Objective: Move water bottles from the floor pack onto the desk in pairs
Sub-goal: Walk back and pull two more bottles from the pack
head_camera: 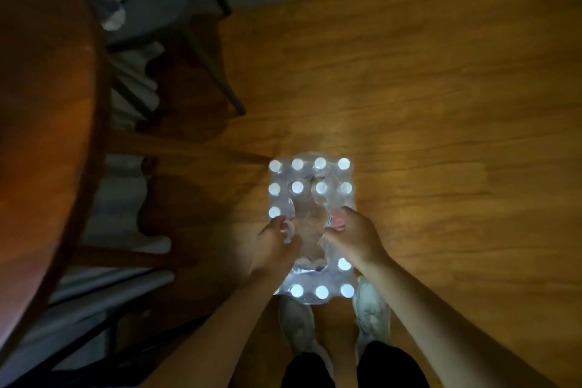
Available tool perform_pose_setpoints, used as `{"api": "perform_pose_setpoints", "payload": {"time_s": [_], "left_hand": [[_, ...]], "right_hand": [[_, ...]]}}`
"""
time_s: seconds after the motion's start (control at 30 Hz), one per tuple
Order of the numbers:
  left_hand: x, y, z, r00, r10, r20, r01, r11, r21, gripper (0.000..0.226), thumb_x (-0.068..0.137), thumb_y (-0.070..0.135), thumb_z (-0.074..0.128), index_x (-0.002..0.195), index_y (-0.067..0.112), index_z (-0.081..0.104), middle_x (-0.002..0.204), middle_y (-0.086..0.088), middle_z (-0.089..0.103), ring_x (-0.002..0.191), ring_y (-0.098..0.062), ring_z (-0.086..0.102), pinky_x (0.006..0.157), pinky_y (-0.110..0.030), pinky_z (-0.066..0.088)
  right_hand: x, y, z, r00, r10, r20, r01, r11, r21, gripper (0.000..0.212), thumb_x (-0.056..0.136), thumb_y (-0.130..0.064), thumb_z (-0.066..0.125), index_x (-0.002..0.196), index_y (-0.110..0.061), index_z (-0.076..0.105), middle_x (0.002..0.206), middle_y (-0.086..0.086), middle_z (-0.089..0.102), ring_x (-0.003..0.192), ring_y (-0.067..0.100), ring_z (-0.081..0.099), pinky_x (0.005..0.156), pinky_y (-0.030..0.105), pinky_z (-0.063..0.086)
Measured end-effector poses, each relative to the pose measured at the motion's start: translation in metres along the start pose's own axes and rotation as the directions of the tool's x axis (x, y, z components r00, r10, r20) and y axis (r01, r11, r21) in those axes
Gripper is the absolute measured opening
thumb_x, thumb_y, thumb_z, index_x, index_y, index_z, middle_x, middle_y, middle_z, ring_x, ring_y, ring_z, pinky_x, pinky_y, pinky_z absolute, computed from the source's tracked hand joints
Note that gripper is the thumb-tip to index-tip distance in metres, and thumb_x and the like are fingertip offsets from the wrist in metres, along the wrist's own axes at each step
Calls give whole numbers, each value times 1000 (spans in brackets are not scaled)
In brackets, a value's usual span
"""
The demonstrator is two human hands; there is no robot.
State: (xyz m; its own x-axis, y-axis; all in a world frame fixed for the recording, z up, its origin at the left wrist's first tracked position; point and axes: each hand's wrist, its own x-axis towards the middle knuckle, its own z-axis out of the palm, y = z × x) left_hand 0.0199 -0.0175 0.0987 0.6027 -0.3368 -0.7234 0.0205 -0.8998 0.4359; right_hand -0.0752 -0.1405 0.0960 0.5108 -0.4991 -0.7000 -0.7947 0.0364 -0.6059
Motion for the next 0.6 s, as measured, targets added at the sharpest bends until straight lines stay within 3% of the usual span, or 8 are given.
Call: {"api": "perform_pose_setpoints", "payload": {"time_s": [0.13, 0.3, 0.4, 0.5, 0.6], "left_hand": [[65, -9, 31, 995, 78, -69, -73, 995, 71, 38, 84, 15, 65, 122, 10, 58, 115, -9, 68, 103, -27, 66, 89, -34, 53], [121, -24, 62, 984, 124, -130, -111, 988, 107, 38, 83, 18, 67, 119, 11, 58, 111, -9, 67, 101, -25, 65, 87, -35, 53], [143, -29, 70, 971, 153, -185, -132, 984, 121, 49, 79, 20, 71, 124, 15, 52, 115, -8, 63, 100, -26, 65, 83, -37, 55], [158, -32, 75, 959, 198, -202, -169, 973, 156, 67, 77, 18, 73, 136, 22, 42, 122, -8, 60, 100, -25, 66, 84, -37, 57], [168, -28, 77, 948, 232, -218, -189, 961, 201, 68, 84, 18, 69, 144, 21, 38, 127, -10, 58, 106, -26, 64, 90, -34, 54]], "right_hand": [[48, 13, 30, 999, -8, -32, 10, 999, 48, 18, 83, -26, 70, 96, -15, 64, 91, -1, 63, 89, 17, 61, 83, 34, 50], [95, 28, 71, 998, 66, -16, -64, 992, 106, 19, 86, -12, 55, 102, -5, 63, 99, 12, 69, 99, 27, 64, 82, 33, 49], [118, 38, 79, 991, 132, -31, -127, 983, 134, 25, 84, -16, 59, 105, -3, 61, 102, 11, 68, 98, 26, 64, 75, 29, 47], [131, 44, 82, 983, 138, -117, -122, 983, 138, 32, 79, -20, 68, 103, -3, 57, 89, 2, 63, 88, 20, 61, 62, 20, 45], [142, 50, 87, 969, 54, -241, -52, 999, 14, 48, 81, -24, 66, 121, -5, 51, 109, 13, 64, 103, 30, 63, 81, 35, 53]]}}
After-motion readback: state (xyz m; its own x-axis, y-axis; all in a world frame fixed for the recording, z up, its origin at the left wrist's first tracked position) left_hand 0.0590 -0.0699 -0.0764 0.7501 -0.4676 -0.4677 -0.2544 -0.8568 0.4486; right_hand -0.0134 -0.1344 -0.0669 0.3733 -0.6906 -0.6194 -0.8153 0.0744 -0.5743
